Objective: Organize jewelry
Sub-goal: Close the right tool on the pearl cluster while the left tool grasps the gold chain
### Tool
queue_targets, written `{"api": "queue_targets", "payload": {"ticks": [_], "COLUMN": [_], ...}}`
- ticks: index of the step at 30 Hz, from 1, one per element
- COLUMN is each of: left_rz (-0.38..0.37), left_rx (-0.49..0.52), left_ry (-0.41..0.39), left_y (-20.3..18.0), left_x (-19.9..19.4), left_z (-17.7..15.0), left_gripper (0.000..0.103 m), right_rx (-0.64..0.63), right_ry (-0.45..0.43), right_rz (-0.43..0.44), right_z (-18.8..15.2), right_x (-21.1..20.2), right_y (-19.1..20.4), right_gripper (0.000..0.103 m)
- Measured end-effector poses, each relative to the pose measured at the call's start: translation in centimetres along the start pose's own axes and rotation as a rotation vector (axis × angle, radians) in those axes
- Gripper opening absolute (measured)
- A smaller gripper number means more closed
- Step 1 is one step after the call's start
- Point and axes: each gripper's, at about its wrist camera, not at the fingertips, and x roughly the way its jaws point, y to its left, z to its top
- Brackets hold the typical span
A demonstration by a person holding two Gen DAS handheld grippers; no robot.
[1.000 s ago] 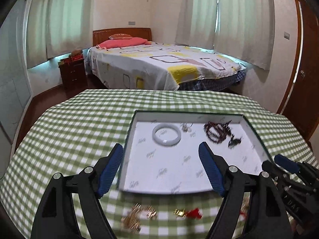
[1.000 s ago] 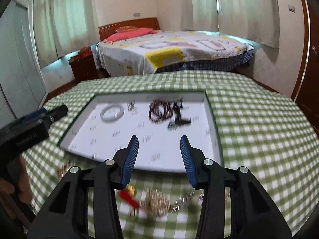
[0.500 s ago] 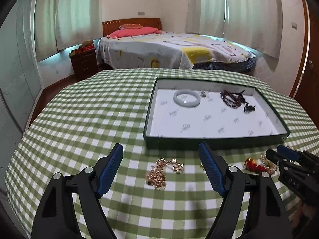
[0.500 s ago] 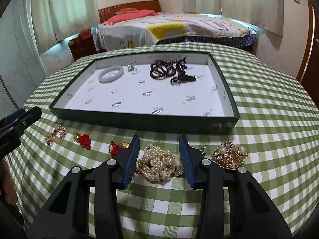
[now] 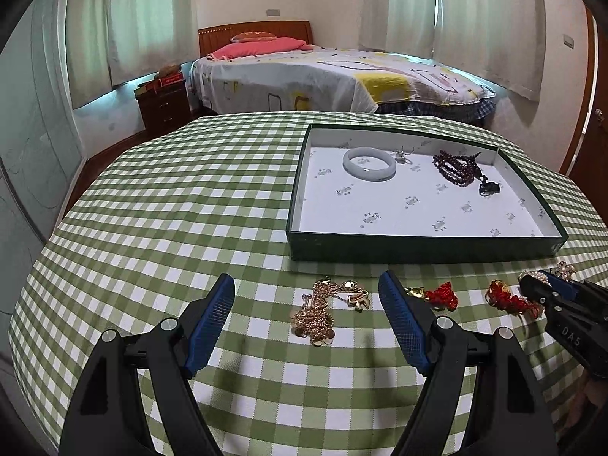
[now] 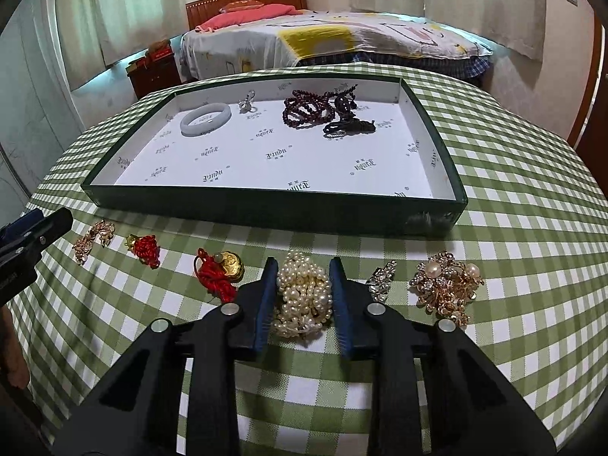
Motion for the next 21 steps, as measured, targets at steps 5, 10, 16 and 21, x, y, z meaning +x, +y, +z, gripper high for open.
{"api": "queue_targets", "payload": {"ticks": [5, 10, 16, 21], "left_rz": [0.000, -0.005, -0.003, -0.011], "left_rx": [-0.001, 0.001, -0.004, -0.002], "left_ry": [0.019, 0.029, 0.047, 0.060], "left_y": [0.2, 0.5, 1.1, 1.1], "left_x": [0.4, 0.5, 0.8, 1.2], "left_z": [-0.4, -0.7, -0.9, -1.2], "left_gripper": [0.075, 0.075, 0.075, 0.074], "right_rx": [0.023, 0.032, 0.030, 0.037], "right_ry": [-0.013, -0.041, -0.045, -0.042], "right_rz": [0.015, 0.025, 0.040, 0.045], "right_z": [0.1, 0.5, 0.2, 0.1], "right_x": [-0.5, -1.9, -2.4, -2.2], "right_y": [-0.3, -0.4, -0.2, -0.3], "right_gripper": [0.022, 0.022, 0.022, 0.022]}}
